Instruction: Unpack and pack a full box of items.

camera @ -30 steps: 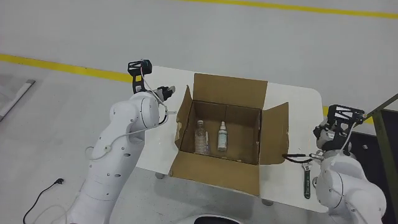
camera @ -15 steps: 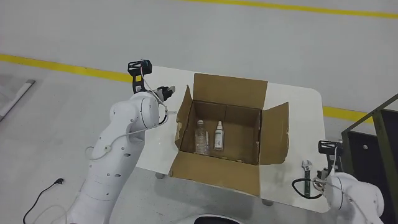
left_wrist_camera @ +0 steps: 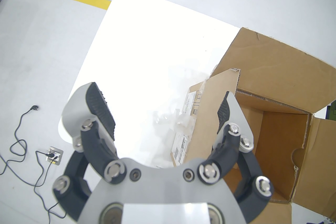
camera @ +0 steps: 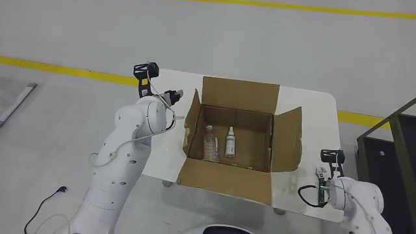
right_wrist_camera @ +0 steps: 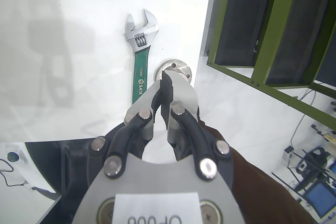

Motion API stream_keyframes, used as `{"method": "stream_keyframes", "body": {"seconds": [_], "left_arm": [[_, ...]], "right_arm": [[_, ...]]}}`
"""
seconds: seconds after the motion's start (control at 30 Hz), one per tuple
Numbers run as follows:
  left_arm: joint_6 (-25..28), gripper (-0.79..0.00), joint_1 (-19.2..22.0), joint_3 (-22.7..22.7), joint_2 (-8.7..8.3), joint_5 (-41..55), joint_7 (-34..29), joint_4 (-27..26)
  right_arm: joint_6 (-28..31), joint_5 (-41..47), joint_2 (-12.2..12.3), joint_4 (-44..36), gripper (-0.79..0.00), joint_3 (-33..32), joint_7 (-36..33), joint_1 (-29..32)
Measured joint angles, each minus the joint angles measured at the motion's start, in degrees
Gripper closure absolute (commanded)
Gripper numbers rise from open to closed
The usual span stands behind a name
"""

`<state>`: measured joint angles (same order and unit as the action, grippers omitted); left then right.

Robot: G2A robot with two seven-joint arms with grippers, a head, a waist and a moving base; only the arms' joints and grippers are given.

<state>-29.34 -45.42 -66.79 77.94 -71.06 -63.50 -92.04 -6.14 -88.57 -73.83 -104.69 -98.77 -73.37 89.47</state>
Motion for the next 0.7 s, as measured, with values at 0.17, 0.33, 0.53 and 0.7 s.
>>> {"method": "stream_keyframes", "body": {"seconds": [0.17, 0.33, 0.53, 0.7], "left_arm": [[0.0, -0.785, 0.0, 0.0, 0.0, 0.0, 0.0, 0.0], [0.0, -0.785, 0.0, 0.0, 0.0, 0.0, 0.0, 0.0], [0.0, -0.785, 0.0, 0.0, 0.0, 0.0, 0.0, 0.0], [0.0, -0.785, 0.0, 0.0, 0.0, 0.0, 0.0, 0.0]], "right_arm": [[2.01, 2.99, -0.14, 1.05, 0.0, 1.42, -2.29, -1.59], [2.39, 7.43, 0.13, 4.67, 0.0, -0.8, -10.18, -6.41], [3.5, 8.5, 0.78, 7.14, 0.0, -3.77, -14.68, -9.89], [3.74, 8.25, 1.22, 10.1, -0.172, -4.58, -14.63, -11.07]]}}
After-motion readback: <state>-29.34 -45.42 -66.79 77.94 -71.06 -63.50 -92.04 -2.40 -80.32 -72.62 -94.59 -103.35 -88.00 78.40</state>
